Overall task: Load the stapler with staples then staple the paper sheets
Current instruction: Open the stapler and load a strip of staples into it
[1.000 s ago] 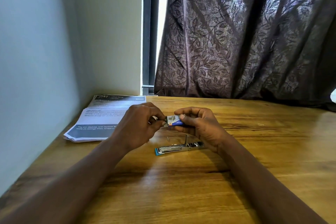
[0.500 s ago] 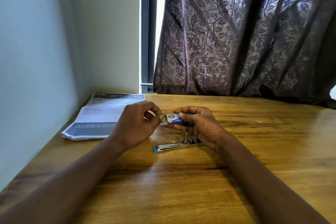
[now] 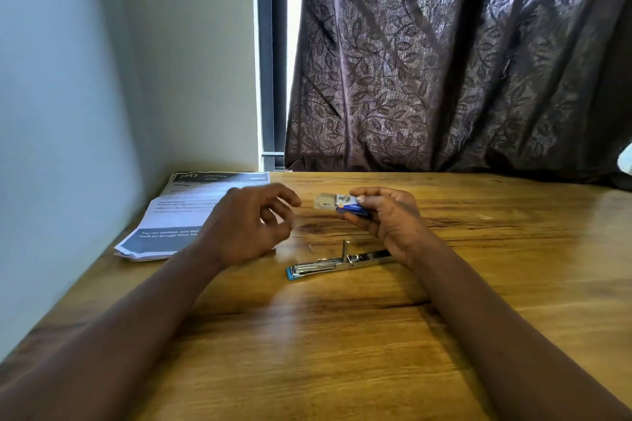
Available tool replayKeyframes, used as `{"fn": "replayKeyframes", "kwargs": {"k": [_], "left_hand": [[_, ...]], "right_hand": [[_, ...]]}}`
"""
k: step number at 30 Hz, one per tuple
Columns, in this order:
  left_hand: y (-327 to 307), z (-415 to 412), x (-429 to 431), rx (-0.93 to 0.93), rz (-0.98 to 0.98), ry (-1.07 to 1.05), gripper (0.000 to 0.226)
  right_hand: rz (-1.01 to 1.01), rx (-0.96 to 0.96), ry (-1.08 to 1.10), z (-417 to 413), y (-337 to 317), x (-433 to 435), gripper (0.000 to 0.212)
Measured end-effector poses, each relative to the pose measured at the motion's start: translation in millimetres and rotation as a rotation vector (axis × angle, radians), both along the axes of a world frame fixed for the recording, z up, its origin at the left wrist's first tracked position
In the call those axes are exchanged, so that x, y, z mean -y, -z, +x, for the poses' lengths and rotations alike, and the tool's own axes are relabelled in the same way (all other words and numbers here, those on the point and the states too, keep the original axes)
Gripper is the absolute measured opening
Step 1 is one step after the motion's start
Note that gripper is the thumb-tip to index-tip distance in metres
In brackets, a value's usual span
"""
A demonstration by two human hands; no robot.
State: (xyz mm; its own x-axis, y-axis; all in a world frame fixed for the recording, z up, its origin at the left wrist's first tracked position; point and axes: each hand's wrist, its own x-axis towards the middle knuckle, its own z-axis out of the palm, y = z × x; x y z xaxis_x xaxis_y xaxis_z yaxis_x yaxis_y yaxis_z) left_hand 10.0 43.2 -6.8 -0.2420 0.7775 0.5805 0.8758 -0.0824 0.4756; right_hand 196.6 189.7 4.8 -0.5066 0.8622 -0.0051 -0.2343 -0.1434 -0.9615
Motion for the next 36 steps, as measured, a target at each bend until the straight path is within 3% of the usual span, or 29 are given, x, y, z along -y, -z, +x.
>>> {"fn": "replayKeyframes", "kwargs": {"k": [6,11,15,19,26,28,33,36], "left_hand": [[-3.4,-0.8,1.1,-0.215,-0.277,0.046,0.025],[-5.0,-1.8,1.3,-0.326,-0.294,0.031,0.024],[0.1,-0.7,0.1,-0.282,-0.268,0.054,0.032],[6.6,5.9,-6.0,-0.274,-0.194,0.029,0.023],[9.1,15.3,-13.6,-0.396,-0.232,0.093,0.017],[8.7,15.9,-13.8,-0.372,-0.177,0.11,0.013],[-0.5,17.7,-9.1,-0.219,0.177,0.059,0.012],[-3.9,19.2,-5.1,-0.197,0.243,0.01,0.015]], "right_hand": [[-0.026,0.006,0.078,1.3,0.7,-3.8,0.015],[-0.018,0.016,0.069,0.5,0.7,-4.0,0.014],[0.003,0.018,0.064,-0.4,0.5,-3.3,0.014],[0.048,0.02,0.043,-4.5,2.9,-1.5,0.014],[0.129,0.011,-0.002,-5.9,1.7,4.1,0.015],[0.152,-0.002,-0.017,-5.5,0.5,6.9,0.015],[0.196,0.006,-0.04,-6.9,4.2,11.9,0.015],[0.197,0.022,-0.093,-7.6,3.4,15.2,0.014]]}}
